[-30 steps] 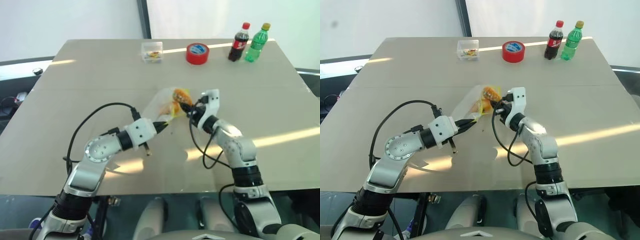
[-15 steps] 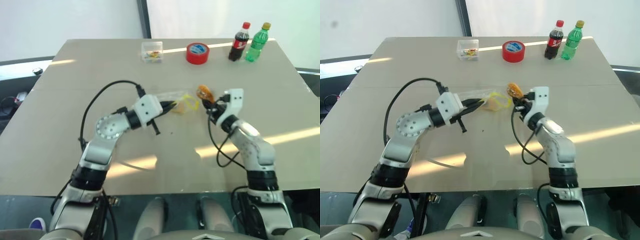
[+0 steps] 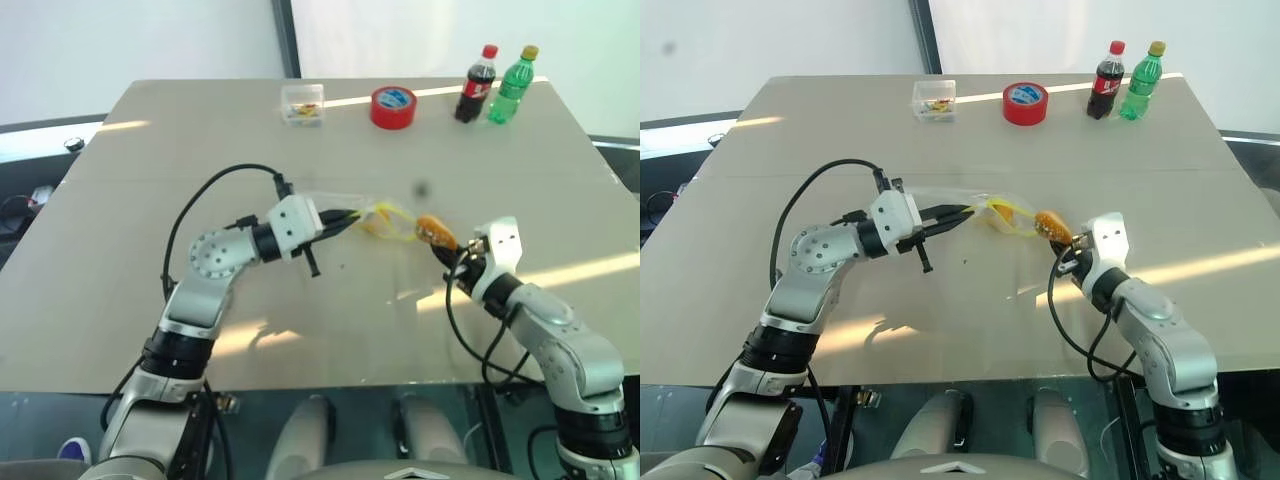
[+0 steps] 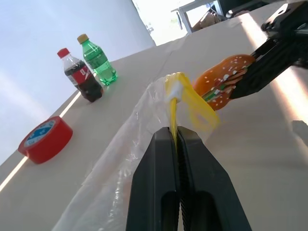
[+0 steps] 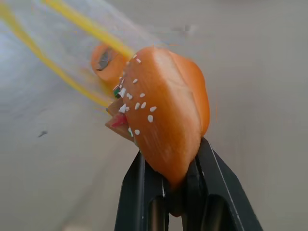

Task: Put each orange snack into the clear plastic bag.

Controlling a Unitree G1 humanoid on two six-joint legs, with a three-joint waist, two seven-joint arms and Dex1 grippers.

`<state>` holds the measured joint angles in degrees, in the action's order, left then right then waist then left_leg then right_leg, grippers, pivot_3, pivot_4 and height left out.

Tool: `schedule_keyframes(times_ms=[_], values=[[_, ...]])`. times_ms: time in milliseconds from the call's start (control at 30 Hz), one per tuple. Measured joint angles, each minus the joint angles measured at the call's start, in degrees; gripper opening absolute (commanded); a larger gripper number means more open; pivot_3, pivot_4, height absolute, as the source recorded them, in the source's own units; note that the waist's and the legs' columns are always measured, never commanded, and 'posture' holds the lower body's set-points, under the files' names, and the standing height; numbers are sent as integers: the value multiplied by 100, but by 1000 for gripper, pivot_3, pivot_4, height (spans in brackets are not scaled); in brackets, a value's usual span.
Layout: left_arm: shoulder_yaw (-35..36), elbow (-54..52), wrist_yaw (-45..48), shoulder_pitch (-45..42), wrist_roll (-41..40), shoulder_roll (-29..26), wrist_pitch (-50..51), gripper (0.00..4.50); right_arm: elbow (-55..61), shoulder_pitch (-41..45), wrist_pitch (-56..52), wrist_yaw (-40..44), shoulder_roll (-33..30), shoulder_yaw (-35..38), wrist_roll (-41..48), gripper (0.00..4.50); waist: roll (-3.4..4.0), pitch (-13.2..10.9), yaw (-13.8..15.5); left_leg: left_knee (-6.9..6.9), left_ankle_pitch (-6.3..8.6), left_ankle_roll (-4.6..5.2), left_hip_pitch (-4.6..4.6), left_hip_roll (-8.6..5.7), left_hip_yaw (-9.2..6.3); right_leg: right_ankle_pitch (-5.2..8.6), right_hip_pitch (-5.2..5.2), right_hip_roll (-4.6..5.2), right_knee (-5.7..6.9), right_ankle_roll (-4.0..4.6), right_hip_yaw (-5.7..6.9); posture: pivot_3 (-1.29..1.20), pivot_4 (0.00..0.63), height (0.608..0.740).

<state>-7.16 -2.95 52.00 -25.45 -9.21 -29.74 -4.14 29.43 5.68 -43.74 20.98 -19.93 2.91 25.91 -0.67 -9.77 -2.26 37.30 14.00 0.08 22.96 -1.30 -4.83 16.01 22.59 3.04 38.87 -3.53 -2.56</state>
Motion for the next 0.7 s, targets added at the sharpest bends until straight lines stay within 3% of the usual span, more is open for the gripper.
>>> schedule_keyframes(times_ms=[300,700], values=[[34,-301,-59,426,75,-264,-4,0,-47,267,-35,166,-26,-557,31,19,-2,-1,-1,1,0,0,-7,1,-2,0,-3,0,7,0,2,0,150,740],[47,-671,51,1031,154,-779,-213,0,-1264,1200,519,331,441,-1035,-373,19,-1,-1,-1,-1,0,0,-5,2,-2,0,0,2,4,0,3,0,150,740]])
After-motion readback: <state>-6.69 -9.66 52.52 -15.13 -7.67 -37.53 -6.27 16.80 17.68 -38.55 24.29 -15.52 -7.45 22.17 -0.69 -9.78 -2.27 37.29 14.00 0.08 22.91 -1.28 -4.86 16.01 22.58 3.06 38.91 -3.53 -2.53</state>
